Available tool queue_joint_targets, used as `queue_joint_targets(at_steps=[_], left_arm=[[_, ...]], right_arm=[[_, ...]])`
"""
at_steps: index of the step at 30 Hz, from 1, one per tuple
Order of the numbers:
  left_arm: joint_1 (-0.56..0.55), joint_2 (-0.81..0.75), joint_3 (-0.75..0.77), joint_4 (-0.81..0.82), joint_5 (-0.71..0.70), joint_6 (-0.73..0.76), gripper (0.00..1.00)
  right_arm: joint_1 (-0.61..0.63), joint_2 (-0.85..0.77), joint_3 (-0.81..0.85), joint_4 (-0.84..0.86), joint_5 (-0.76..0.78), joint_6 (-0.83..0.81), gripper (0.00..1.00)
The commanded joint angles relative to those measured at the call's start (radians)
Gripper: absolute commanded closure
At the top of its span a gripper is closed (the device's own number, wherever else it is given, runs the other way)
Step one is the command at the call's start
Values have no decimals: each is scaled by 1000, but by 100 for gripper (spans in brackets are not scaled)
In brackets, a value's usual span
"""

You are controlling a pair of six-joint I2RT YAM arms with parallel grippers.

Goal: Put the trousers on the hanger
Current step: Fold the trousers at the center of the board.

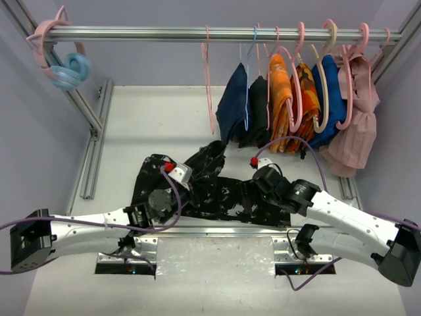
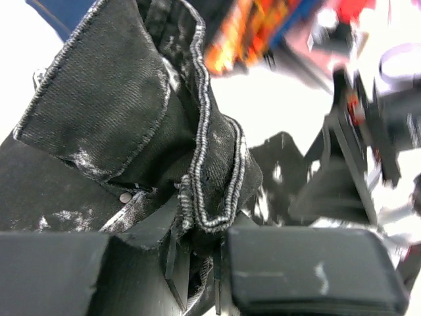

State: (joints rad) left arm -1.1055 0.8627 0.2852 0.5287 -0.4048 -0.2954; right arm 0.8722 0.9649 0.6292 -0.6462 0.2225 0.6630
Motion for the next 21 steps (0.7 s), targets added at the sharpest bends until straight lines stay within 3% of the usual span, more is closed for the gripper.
queue_joint_targets(at_steps=[1, 7, 12, 15, 20, 21], left_arm=[[-149, 140, 81, 272, -187, 75, 100], [-221, 287, 140, 363, -220, 95, 100], [-239, 390, 189, 425, -207, 123, 83], [-247, 481, 227, 427, -176, 124, 62], [-336, 537, 239, 415, -256, 148, 0], [-347, 513, 232, 401, -298, 148, 0]], right_arm=[[-8, -103, -25, -64, 75, 76, 1], [-104, -228, -39, -96, 48, 106, 1], [-119, -316, -38, -47, -28, 152, 1], [-120, -351, 6, -50, 2, 167, 1], [-157, -252, 48, -55, -22, 148, 1], [-170, -233, 46, -53, -29, 145, 1]])
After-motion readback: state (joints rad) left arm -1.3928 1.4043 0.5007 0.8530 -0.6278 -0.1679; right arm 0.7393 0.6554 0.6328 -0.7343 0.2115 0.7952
